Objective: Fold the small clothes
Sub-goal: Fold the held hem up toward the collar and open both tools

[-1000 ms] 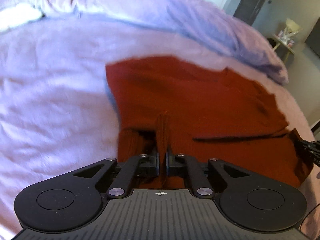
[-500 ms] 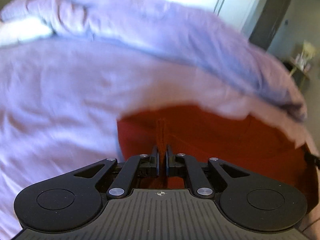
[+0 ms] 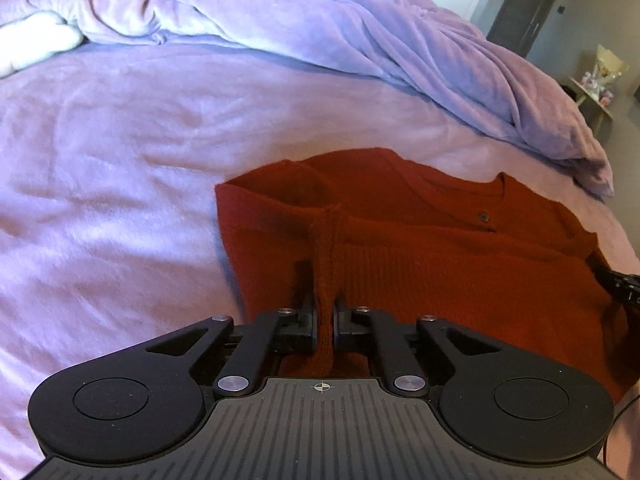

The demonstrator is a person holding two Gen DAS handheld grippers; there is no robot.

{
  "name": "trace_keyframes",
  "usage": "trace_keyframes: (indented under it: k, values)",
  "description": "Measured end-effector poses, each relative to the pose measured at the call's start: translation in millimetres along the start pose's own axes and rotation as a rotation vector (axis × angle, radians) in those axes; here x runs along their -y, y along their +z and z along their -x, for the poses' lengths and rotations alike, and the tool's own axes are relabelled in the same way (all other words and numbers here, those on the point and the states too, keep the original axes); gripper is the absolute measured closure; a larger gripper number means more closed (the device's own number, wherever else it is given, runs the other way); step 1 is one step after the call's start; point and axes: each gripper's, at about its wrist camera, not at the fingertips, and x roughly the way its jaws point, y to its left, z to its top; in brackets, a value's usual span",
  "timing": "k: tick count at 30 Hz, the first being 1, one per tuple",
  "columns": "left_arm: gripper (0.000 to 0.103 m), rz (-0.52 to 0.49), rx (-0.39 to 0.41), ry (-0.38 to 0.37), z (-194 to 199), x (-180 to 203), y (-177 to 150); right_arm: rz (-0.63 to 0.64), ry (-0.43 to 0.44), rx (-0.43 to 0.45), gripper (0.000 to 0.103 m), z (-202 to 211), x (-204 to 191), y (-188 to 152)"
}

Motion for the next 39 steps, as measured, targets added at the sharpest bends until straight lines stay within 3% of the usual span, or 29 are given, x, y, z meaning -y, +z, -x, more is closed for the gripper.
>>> trace_keyframes:
  k: [7,13,17,21,24,26,29,33,35,38,39]
  values:
    - [0.096,-0.024,0.185,0.034,37,10,47,0.07,-0.084,0.117,0.098,18,-5,16]
    - [0.095,-0.052,0.31,0.154,14,26,96,0.019,-0.215,0.23,0.098,6,1,67]
    - [0.095,-0.077,0.29,0.234,-24,32,102,0.039,-0.295,0.24,0.098,-26,-5,92]
    - [0.094,-0.107,0.242,0.312,-55,29,87,0.079,-0.327,0.211,0.098,-59,-20,94]
    - [0.076,-0.079,0.202,0.364,-62,20,77,0.071,-0.347,0.19,0.097,-75,-24,87]
    - [0.073,-0.044,0.228,0.401,-56,13,70,0.061,-0.38,0.171,0.096,-80,-23,81]
    - [0.065,0.039,0.268,0.339,-40,13,61,0.007,-0.454,0.187,0.085,-73,-21,69]
    - [0.043,0.08,0.272,0.123,-34,47,43,0.023,-0.217,0.242,0.085,-55,-56,50]
    - [0.04,0.088,0.23,0.046,-44,61,35,0.089,-0.09,0.255,0.084,-49,-90,40]
    - [0.039,0.07,0.166,0.084,-67,69,23,0.2,0.068,0.23,0.083,-48,-140,27]
    - [0.039,0.067,0.159,0.103,-72,67,18,0.25,0.077,0.227,0.083,-50,-154,21]
